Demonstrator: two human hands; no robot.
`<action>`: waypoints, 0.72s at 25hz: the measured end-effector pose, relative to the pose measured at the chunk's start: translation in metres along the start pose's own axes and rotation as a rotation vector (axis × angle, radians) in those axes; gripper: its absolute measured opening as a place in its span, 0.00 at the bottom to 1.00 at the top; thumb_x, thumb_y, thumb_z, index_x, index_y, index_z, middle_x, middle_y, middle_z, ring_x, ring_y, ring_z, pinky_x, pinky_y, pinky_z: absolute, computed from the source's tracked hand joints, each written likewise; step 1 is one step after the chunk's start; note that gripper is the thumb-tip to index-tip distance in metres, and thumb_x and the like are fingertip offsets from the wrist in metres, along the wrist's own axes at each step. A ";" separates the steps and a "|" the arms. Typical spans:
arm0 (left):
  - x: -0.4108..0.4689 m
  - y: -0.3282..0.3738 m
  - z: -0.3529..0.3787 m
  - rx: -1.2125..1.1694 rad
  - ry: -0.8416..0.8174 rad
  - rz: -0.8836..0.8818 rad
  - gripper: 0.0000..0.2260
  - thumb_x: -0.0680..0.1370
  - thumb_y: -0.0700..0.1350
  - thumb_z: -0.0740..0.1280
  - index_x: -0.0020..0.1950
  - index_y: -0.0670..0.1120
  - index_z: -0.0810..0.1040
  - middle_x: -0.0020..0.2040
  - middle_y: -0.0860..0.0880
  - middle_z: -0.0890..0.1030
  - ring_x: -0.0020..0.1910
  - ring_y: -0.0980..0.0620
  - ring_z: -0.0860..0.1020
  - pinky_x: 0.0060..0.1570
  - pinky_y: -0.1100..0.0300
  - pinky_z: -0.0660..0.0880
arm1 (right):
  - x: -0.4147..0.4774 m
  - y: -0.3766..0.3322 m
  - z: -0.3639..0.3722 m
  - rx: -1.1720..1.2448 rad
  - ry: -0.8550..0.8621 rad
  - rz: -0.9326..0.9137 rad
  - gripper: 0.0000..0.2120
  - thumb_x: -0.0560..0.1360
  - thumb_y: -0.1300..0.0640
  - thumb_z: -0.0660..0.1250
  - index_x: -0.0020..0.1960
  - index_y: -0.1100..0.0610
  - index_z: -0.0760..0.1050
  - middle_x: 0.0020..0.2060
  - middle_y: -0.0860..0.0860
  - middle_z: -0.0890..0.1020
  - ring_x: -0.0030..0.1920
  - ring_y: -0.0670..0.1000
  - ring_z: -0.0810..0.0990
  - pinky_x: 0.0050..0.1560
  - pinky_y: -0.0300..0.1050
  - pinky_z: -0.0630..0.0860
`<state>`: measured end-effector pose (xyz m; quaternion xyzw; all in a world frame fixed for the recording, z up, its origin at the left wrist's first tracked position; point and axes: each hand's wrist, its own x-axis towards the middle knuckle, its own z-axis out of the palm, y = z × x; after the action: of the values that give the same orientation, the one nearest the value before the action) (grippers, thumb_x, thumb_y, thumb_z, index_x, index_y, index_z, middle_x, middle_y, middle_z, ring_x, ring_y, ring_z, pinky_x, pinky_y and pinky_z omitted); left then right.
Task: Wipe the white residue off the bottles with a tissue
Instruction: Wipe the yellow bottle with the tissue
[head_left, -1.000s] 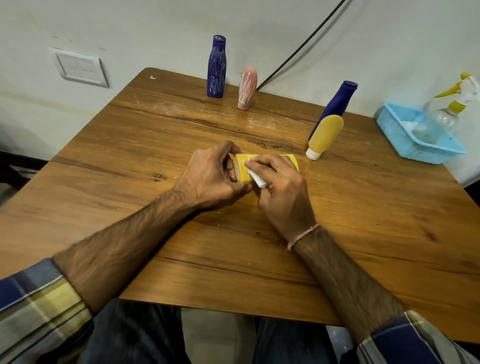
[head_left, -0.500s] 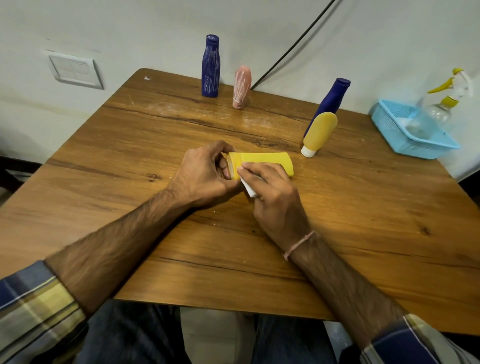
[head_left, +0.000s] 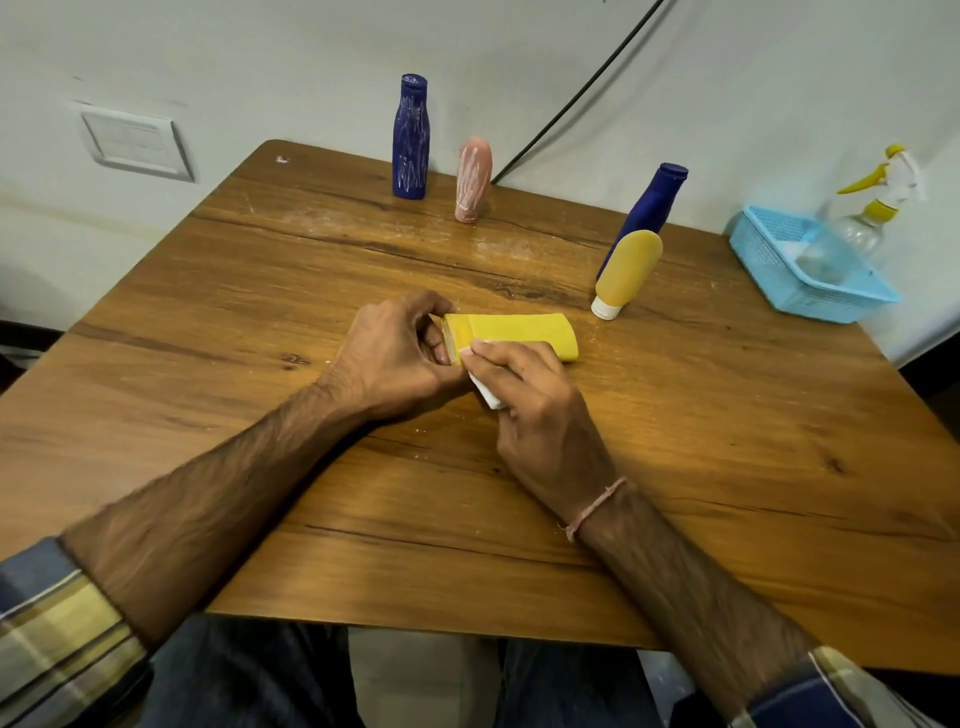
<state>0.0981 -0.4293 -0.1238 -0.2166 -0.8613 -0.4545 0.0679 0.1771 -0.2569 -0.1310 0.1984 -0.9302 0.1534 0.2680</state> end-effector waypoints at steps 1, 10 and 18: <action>0.001 -0.002 0.000 0.014 -0.005 -0.007 0.28 0.67 0.54 0.81 0.63 0.46 0.79 0.39 0.55 0.82 0.35 0.62 0.80 0.32 0.74 0.72 | 0.000 0.008 -0.002 -0.007 -0.009 0.016 0.22 0.73 0.74 0.62 0.66 0.65 0.78 0.60 0.59 0.82 0.62 0.58 0.77 0.64 0.48 0.76; 0.001 -0.002 -0.002 0.086 -0.015 -0.044 0.29 0.67 0.57 0.81 0.64 0.49 0.78 0.43 0.57 0.80 0.40 0.63 0.78 0.33 0.71 0.72 | 0.026 0.021 -0.006 -0.021 -0.027 0.274 0.24 0.74 0.73 0.61 0.67 0.61 0.78 0.63 0.55 0.81 0.66 0.53 0.74 0.68 0.36 0.63; 0.005 -0.003 -0.001 0.031 -0.039 -0.056 0.25 0.66 0.58 0.81 0.57 0.55 0.76 0.40 0.56 0.81 0.36 0.63 0.79 0.30 0.74 0.71 | -0.003 0.042 -0.021 -0.019 0.009 0.189 0.27 0.70 0.76 0.61 0.66 0.61 0.79 0.61 0.56 0.82 0.64 0.55 0.77 0.68 0.50 0.73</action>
<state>0.0924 -0.4296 -0.1241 -0.2004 -0.8751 -0.4385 0.0417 0.1690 -0.2109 -0.1233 0.1065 -0.9449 0.1703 0.2586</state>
